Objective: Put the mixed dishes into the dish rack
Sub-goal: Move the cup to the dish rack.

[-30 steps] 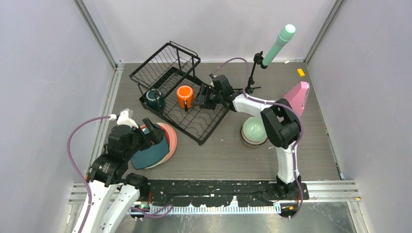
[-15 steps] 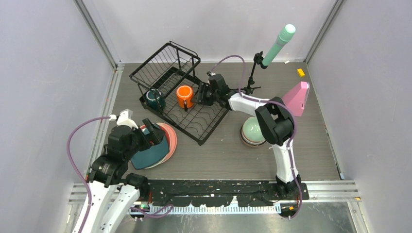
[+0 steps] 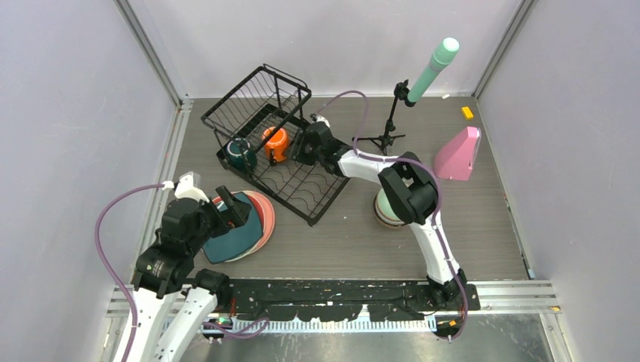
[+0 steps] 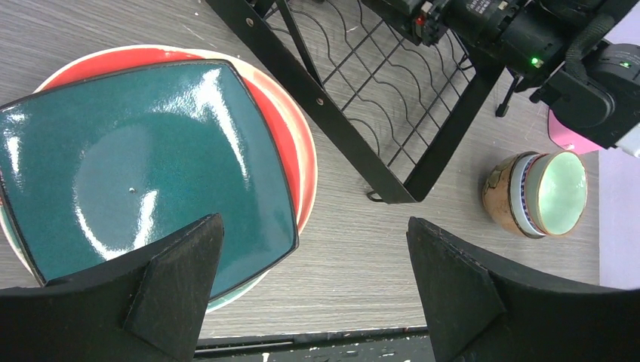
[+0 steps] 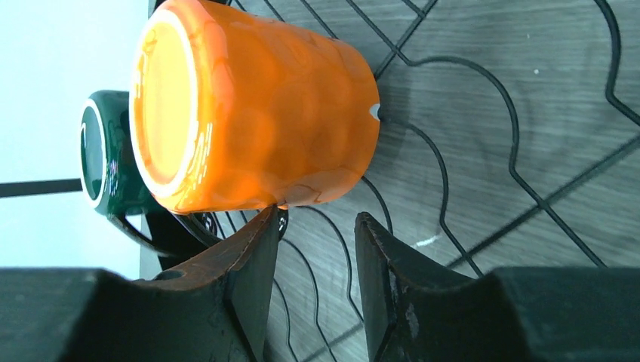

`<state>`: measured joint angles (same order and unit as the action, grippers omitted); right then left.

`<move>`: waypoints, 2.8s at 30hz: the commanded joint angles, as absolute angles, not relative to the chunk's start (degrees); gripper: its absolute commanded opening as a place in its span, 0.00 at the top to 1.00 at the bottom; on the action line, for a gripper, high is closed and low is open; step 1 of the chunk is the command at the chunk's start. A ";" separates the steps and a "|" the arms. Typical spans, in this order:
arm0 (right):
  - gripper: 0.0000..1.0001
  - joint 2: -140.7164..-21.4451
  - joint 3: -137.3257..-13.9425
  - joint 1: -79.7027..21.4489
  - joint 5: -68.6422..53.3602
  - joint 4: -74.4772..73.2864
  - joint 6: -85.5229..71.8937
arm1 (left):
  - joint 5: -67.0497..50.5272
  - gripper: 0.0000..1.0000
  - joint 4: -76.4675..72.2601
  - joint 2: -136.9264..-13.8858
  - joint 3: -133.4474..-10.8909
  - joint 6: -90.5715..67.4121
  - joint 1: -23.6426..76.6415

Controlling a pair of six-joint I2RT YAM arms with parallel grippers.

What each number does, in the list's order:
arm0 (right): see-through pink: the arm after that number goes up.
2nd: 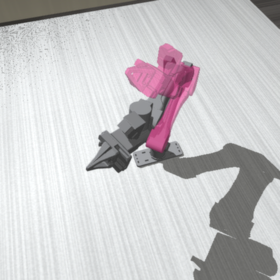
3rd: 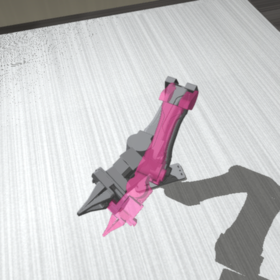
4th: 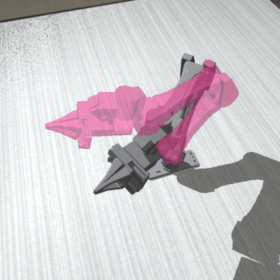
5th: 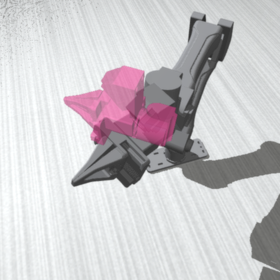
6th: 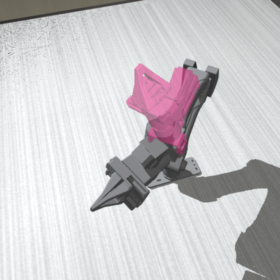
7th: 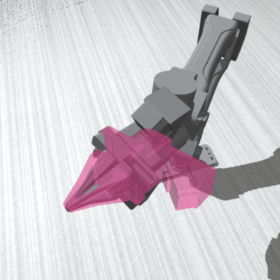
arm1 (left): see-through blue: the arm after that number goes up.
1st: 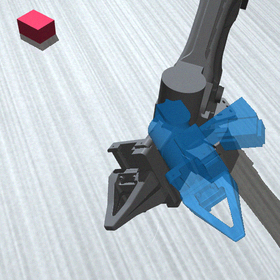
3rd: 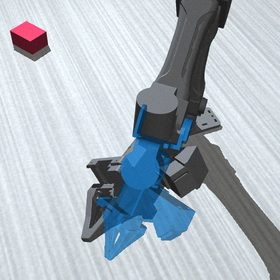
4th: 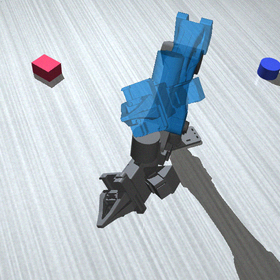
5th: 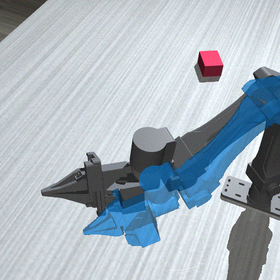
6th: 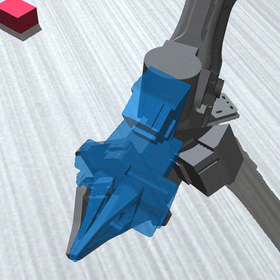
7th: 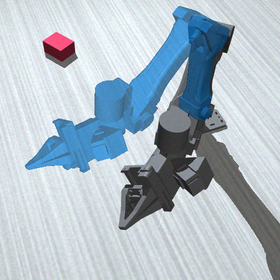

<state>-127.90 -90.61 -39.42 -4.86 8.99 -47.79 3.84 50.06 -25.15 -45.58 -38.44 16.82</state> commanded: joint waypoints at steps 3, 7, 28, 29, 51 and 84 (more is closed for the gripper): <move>0.52 -131.51 -98.74 -39.88 2.71 11.22 -48.27 | 3.48 0.05 49.28 -25.57 -45.87 -38.52 16.79; 0.52 -134.94 -101.78 -40.02 4.50 10.89 -48.94 | 2.64 0.06 48.80 -25.57 -45.23 -39.23 16.79; 0.49 -139.86 -108.62 -42.73 10.67 14.11 -44.27 | 1.44 0.06 47.33 -25.22 -43.03 -40.58 16.79; 0.49 -139.86 -109.07 -42.68 10.56 13.26 -44.31 | 1.49 0.06 47.33 -25.21 -43.06 -40.60 16.79; 0.53 -134.42 -105.35 -42.64 4.45 13.80 -45.46 | 0.96 0.06 47.28 -25.28 -42.78 -40.97 16.79; 0.52 -114.28 -80.68 -42.04 -1.50 7.95 -40.22 | -2.04 0.05 45.59 -27.83 -42.44 -39.47 16.79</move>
<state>-122.89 -86.67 -41.93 -1.04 10.46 -44.27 0.93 49.28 -26.13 -41.95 -40.29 16.82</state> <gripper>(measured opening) 0.479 0.944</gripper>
